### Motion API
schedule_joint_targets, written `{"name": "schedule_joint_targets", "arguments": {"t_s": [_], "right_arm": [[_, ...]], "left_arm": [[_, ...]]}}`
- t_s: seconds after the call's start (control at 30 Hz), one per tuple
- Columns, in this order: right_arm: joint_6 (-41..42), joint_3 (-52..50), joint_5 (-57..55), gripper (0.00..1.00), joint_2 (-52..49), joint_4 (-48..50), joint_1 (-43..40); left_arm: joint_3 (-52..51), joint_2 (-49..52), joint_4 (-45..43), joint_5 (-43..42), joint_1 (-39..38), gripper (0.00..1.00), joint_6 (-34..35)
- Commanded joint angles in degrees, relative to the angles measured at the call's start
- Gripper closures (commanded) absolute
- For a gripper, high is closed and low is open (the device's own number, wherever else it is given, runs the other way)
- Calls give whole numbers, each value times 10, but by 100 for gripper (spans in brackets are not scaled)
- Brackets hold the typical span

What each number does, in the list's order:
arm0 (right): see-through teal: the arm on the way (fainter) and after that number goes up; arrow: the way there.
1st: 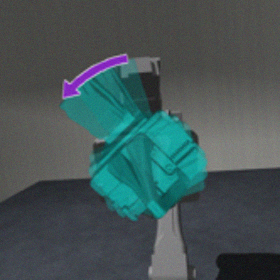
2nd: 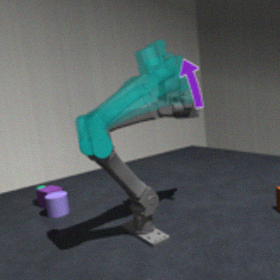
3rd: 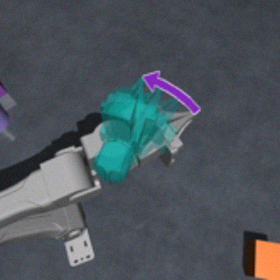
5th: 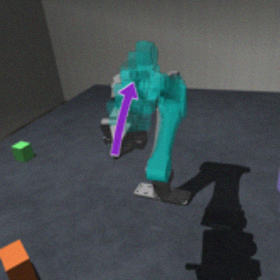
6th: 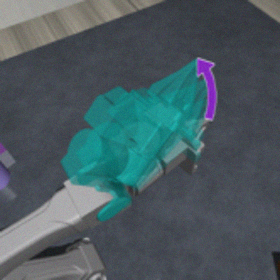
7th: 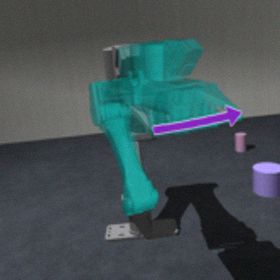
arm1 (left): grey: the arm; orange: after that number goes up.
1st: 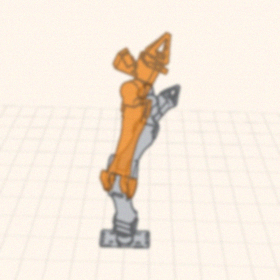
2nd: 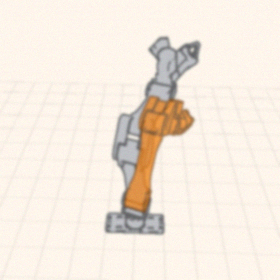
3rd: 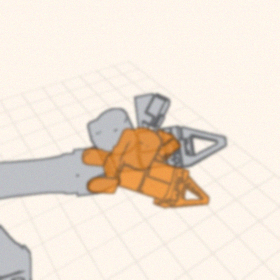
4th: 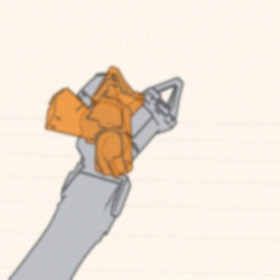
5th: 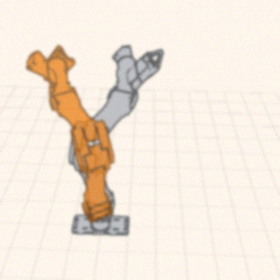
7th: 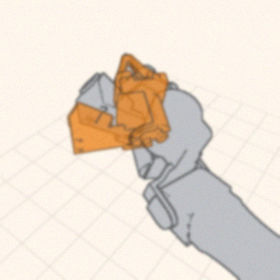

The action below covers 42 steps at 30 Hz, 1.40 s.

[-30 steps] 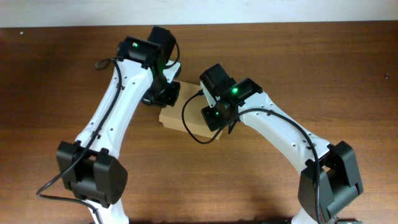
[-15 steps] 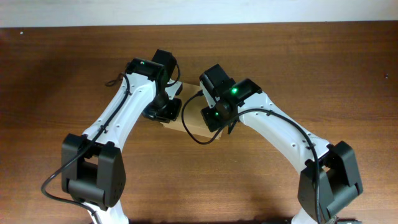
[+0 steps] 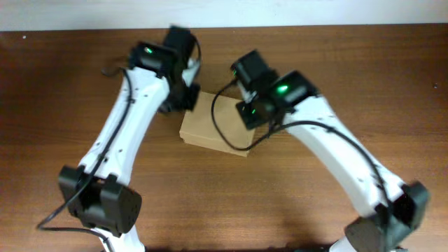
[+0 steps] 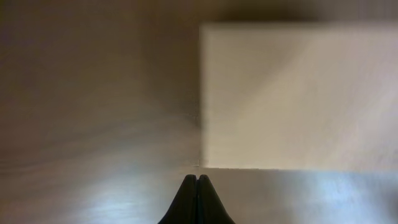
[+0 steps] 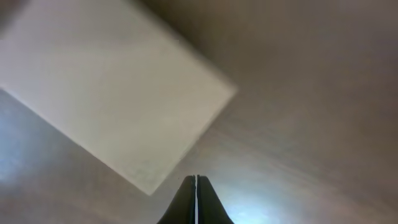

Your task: Pack container

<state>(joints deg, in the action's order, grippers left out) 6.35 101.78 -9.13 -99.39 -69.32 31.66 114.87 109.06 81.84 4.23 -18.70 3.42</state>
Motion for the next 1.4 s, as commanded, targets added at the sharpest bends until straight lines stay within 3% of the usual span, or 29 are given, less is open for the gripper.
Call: {"name": "schedule_joint_targets", "arguments": {"t_s": [0.0, 0.13, 0.2, 0.23, 0.27, 0.3, 0.33, 0.37, 0.53, 1.17, 1.3, 1.37], "right_arm": [[-1, 80, -49, 96, 33, -28, -52], [1, 141, -42, 90, 34, -61, -134], [1, 150, -28, 78, 34, -71, -176], [1, 149, -16, 69, 34, -73, -197], [1, 149, -4, 57, 34, -76, -217], [1, 149, 2, 38, 33, -79, -232], [1, 149, 10, 13, 33, -81, -248], [1, 149, 13, 1, 33, -81, -261], [1, 149, 12, 1, 33, -81, -299], [0, 147, 10, 1, 33, -81, -299], [1, 116, 13, 1, 98, -48, -299], [1, 55, 21, 1, 170, 13, -299]], "left_arm": [[111, -24, 26, 118, 36, 98, 13], [195, -24, 34, 136, 94, 96, 13], [211, -24, 28, 136, 124, 83, 13], [213, -24, 25, 136, 138, 72, 13], [213, -24, 24, 136, 150, 49, 13], [212, -24, 25, 136, 162, 22, 13], [212, -23, 26, 136, 174, 0, 13], [211, -23, 30, 136, 183, 0, 13], [211, -23, 31, 136, 207, 0, 13], [211, -23, 31, 136, 207, 0, 13], [211, -23, 31, 136, 207, 0, 13], [211, -23, 31, 136, 207, 0, 13]]}}
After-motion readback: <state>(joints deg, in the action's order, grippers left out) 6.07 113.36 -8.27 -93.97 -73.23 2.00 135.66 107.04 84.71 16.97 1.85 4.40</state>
